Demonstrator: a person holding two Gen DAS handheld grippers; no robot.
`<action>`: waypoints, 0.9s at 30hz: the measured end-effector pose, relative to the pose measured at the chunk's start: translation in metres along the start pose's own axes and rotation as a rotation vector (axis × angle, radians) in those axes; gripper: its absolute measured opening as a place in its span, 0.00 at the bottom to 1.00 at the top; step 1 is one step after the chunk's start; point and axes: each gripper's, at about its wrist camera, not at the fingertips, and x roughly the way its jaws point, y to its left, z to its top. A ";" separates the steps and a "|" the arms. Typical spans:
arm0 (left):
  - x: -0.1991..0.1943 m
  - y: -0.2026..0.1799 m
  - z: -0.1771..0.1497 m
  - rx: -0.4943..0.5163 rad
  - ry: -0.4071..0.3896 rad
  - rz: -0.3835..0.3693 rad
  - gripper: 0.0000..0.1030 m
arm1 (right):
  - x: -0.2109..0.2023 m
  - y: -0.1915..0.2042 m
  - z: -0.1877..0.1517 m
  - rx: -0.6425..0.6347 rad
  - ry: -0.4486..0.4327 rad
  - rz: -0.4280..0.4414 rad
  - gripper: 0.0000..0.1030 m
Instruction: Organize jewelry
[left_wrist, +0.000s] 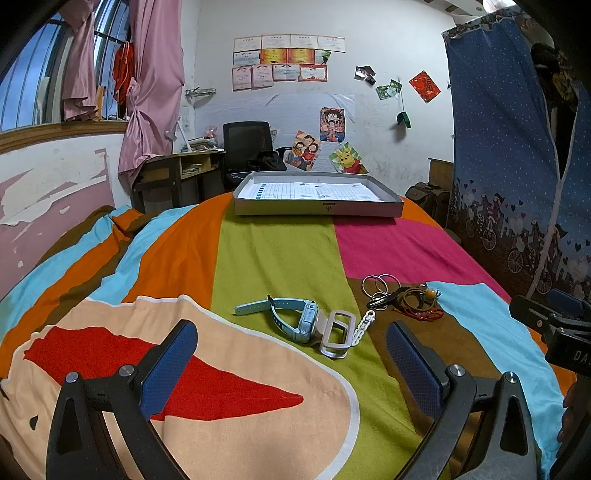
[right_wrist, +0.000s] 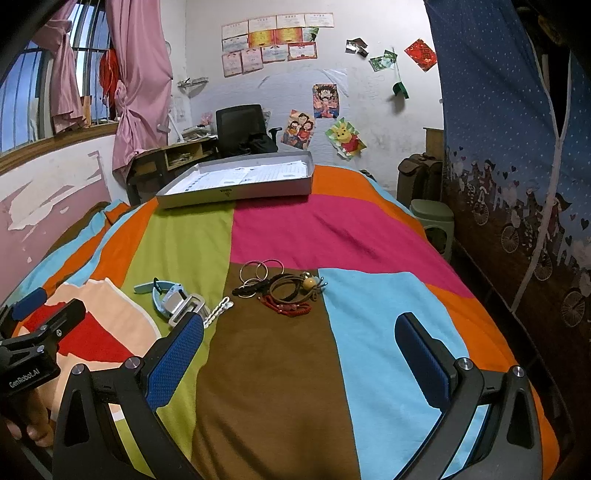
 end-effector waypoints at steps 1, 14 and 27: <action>0.000 0.000 0.000 0.001 0.000 0.000 1.00 | 0.000 0.000 0.000 0.000 0.000 0.000 0.99; -0.002 -0.001 -0.002 0.022 -0.008 0.000 1.00 | 0.000 0.000 0.000 0.005 0.001 0.001 0.99; -0.002 -0.001 -0.003 0.020 -0.006 0.000 1.00 | 0.000 0.000 -0.001 0.006 0.003 0.002 0.99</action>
